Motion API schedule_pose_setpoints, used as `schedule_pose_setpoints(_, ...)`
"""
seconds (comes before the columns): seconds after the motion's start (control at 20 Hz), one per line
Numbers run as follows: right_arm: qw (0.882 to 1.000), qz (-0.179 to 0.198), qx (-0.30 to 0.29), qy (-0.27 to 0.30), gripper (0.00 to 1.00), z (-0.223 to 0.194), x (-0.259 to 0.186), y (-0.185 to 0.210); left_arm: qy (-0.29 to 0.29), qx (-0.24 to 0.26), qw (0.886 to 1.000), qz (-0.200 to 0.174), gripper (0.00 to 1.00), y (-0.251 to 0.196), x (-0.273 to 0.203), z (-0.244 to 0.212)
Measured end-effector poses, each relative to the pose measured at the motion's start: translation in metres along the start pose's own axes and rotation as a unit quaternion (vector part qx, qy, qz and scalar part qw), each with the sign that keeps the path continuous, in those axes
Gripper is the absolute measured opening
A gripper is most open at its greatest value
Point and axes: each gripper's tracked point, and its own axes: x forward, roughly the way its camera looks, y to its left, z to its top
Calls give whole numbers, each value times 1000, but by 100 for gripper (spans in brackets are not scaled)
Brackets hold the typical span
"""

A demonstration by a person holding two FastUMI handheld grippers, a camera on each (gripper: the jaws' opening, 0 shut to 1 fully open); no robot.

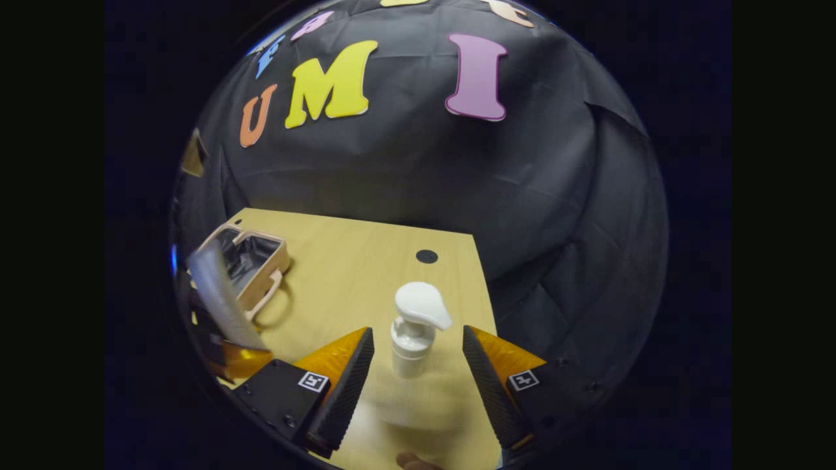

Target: First open the suitcase, pack the skin care products into it, and then close the suitcase.

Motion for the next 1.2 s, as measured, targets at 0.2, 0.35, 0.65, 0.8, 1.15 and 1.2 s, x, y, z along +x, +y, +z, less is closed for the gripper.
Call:
schedule_pose_setpoints(0.2,1000,-15,13,20,75,-14,31,8,-16,-10,999,26,45,15,-56,-2)
schedule_pose_setpoints(0.35,999,-34,32,15,58,-14,36,5,-21,-20,998,64,45,45,-93,-10)
schedule_pose_setpoints(0.65,998,-44,49,26,48,-18,19,20,-28,-51,989,136,45,136,-128,-16)
schedule_pose_setpoints(0.8,998,-43,42,24,48,-17,-10,43,-35,-52,987,145,45,177,-131,-18)
schedule_pose_setpoints(1.15,999,-2,34,13,48,-4,-70,121,37,-102,982,155,45,258,-82,-41)
schedule_pose_setpoints(1.2,1000,5,28,11,48,-3,-75,133,56,-107,981,149,45,260,-75,-47)
